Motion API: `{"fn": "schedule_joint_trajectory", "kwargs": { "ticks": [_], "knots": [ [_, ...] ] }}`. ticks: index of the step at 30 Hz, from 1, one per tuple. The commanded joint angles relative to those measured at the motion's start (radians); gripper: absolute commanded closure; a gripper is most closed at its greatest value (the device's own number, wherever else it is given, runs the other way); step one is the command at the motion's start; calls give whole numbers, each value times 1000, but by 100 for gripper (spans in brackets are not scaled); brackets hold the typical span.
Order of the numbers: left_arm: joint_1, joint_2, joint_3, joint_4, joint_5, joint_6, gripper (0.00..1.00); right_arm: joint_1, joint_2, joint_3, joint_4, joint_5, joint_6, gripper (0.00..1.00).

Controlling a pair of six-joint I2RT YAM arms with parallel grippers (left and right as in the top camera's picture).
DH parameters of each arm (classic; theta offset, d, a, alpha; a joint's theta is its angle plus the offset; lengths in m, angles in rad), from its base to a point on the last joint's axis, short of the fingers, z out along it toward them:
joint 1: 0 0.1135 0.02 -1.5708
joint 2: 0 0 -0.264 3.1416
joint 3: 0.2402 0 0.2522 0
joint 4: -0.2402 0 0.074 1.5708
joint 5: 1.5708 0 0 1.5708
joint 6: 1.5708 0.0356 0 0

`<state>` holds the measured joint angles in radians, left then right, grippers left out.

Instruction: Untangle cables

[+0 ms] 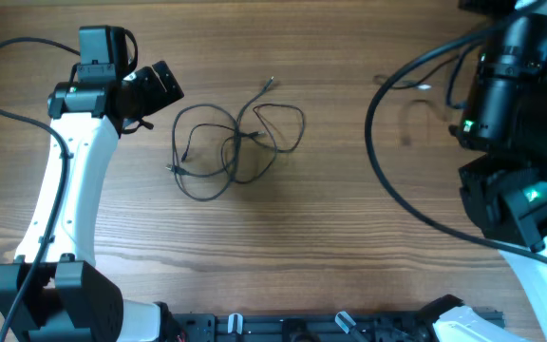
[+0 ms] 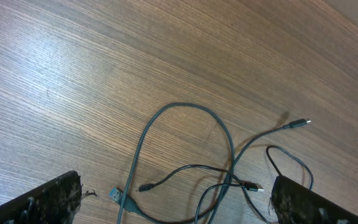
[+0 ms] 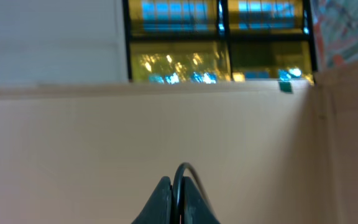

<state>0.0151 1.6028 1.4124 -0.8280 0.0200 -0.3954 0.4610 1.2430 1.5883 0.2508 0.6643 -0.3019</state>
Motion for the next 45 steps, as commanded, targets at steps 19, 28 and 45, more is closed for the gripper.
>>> {"fn": "schedule_joint_trajectory", "kwargs": {
  "ticks": [19, 28, 45],
  "knots": [
    [4, 2, -7, 0, -14, -6, 0, -631, 418, 8, -740, 101, 148, 96],
    [4, 2, -7, 0, -14, -6, 0, -650, 640, 8, -816, -219, 179, 96],
    [4, 2, -7, 0, -14, -5, 0, -650, 955, 8, -575, -958, 360, 94]
  ]
}}
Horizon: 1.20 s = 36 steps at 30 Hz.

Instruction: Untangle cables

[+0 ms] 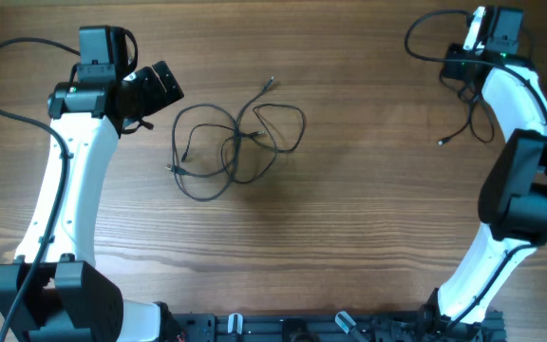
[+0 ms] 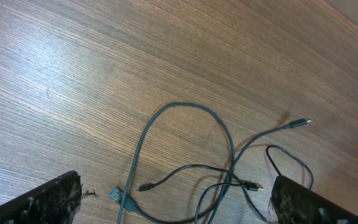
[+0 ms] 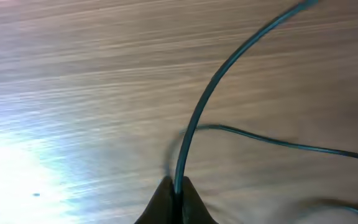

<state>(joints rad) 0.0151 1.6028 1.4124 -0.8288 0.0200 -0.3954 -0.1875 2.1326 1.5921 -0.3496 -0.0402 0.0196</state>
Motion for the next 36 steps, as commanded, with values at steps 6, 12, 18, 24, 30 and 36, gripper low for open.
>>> {"fn": "schedule_joint_trajectory", "kwargs": {
  "ticks": [6, 12, 18, 24, 30, 36],
  "knots": [
    [4, 2, -7, 1, -14, -6, 0, -2, 155, 3, -15, -300, 33, 89],
    [4, 2, -7, 1, -14, -6, 0, -16, 185, 3, -101, 80, 32, 90],
    [4, 2, -7, 1, -14, -6, 0, -107, 185, 3, -181, 160, -10, 89],
    [4, 2, -7, 1, -14, -6, 0, -150, 185, 3, -231, -49, -19, 61],
    [4, 2, -7, 1, -14, -6, 0, -140, 154, 31, -241, -61, -19, 21],
    [4, 2, -7, 1, -14, -6, 0, -140, -65, 43, -243, -21, -31, 18]
  ]
}}
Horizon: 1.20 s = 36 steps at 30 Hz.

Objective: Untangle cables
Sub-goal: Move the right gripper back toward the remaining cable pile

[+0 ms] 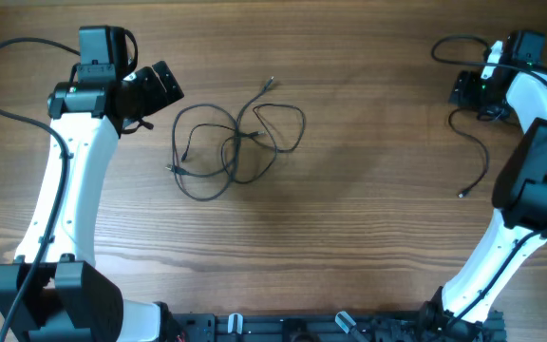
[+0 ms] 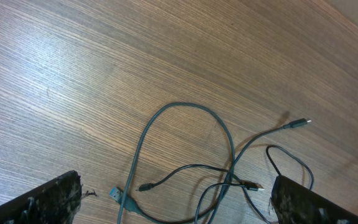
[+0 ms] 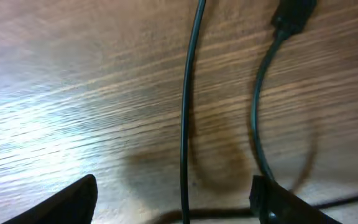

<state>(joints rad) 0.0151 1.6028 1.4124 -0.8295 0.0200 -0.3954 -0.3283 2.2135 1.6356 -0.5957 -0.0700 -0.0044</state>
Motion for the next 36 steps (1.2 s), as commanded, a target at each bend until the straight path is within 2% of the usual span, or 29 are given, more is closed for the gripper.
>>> {"fn": "schedule_joint_trajectory", "kwargs": {
  "ticks": [1, 4, 6, 8, 11, 13, 14, 18, 20, 28, 31, 33, 35, 36],
  "knots": [
    [4, 2, -7, 2, -14, -6, 0, 2, -188, 0, -1, 9, -23, 17],
    [4, 2, -7, 2, -14, -6, 0, 11, -263, 0, -29, -64, -53, 18],
    [4, 2, -7, 2, -14, -6, 0, 21, -291, 0, -65, -224, -116, 21],
    [4, 2, -7, 2, -14, -6, 0, 37, -298, 0, -93, -364, -128, 25],
    [4, 2, -7, 2, -14, -6, 0, 86, -298, -3, -131, -522, -127, 37],
    [4, 2, -7, 2, -14, -5, 0, 140, -298, -6, -163, -561, -125, 41],
    [4, 2, -7, 2, -14, -6, 0, 185, -296, -6, -187, -560, -124, 48],
    [4, 2, -7, 2, -14, -6, 0, 338, -288, -7, -217, -560, -108, 62],
    [4, 2, -7, 2, -14, -6, 0, 432, -286, -8, -219, -560, -42, 62],
    [4, 2, -7, 2, -14, -6, 0, 764, -286, -8, -216, -541, 48, 63],
    [4, 2, -7, 2, -14, -6, 0, 867, -286, -8, -203, -336, 196, 63],
    [4, 2, -7, 2, -14, -6, 0, 933, -286, -8, -201, -202, 301, 80],
    [4, 2, -7, 2, -14, -6, 0, 984, -283, -8, -170, -181, 378, 79],
    [4, 2, -7, 2, -14, -6, 0, 1001, -278, -8, -152, -182, 393, 73]
  ]
}}
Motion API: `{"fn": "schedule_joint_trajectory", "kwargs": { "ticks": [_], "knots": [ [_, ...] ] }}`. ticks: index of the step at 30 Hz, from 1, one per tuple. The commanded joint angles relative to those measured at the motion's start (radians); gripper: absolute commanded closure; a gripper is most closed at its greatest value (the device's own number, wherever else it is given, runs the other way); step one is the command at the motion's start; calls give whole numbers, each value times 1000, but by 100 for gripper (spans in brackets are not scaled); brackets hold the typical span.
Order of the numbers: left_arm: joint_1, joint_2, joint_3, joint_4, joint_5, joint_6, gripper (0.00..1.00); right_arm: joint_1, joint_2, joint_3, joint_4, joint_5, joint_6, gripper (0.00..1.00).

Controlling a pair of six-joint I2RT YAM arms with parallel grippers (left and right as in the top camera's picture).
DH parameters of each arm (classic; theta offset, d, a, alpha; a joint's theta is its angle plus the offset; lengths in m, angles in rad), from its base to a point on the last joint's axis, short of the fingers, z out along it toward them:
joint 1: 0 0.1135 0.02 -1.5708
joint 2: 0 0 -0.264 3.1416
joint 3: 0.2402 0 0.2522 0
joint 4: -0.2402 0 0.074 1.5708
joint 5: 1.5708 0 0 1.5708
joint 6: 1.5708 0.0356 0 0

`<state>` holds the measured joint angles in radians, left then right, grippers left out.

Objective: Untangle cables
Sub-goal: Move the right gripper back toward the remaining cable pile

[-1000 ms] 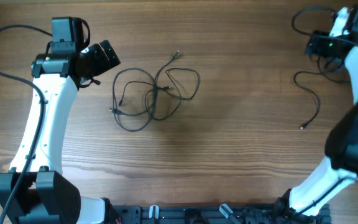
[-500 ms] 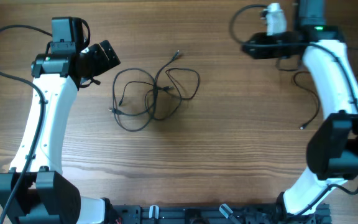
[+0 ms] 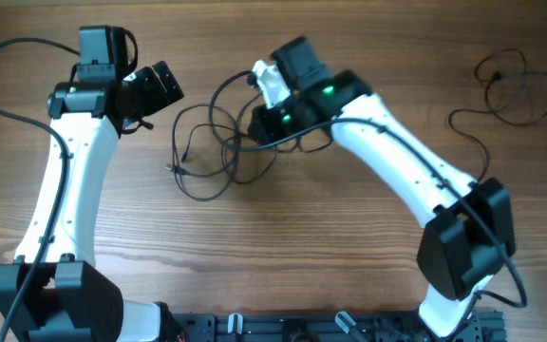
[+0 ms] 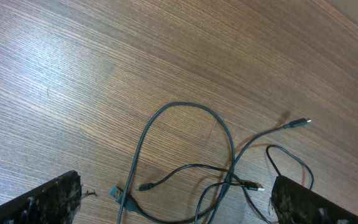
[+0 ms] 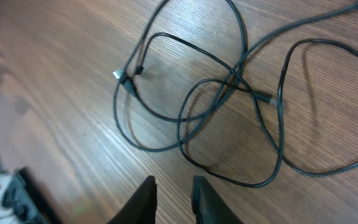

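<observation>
A tangle of thin dark cables lies on the wooden table left of centre; it also shows in the left wrist view as the tangle and in the right wrist view as the tangle. A USB plug sticks out at its left. My right gripper hovers over the tangle, open by a narrow gap with nothing between its fingers. Up and left of the tangle, my left gripper stands wide open and empty.
One separate cable lies loosely coiled at the far right back of the table. The right arm stretches diagonally from the front right to the centre. The left arm's own cable loops at the far left.
My right gripper has moved from the far right back corner to above the tangle, and its jaws stand closer together. The separate cable stays at the right. The left arm has not moved.
My right gripper was shut on a cable, raised high at the right. Then it held that cable at the back right corner. Then it was open there with the cable lying on the table. Now it is over the tangle. The left gripper stayed open throughout.
</observation>
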<state>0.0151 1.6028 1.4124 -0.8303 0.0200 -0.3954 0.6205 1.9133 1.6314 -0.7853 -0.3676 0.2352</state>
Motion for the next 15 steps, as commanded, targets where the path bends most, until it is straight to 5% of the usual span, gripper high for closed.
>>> {"fn": "schedule_joint_trajectory", "kwargs": {
  "ticks": [1, 3, 6, 8, 12, 15],
  "knots": [
    [4, 2, -7, 2, -14, -6, 0, 74, 30, -4, 64, 123, 161, 73],
    [4, 2, -7, 3, -14, -6, 0, 108, 53, -4, 111, 128, 170, 73],
    [4, 2, -7, 2, -14, -6, 0, 133, 98, -4, 126, 167, 297, 95],
    [4, 2, -7, 2, -14, -6, 0, 146, 143, -4, 142, 221, 380, 96],
    [4, 2, -7, 2, -14, -6, 0, 149, 203, -4, 177, 222, 378, 73],
    [4, 2, -7, 2, -14, -6, 0, 149, 240, -4, 190, 235, 388, 71]
  ]
}}
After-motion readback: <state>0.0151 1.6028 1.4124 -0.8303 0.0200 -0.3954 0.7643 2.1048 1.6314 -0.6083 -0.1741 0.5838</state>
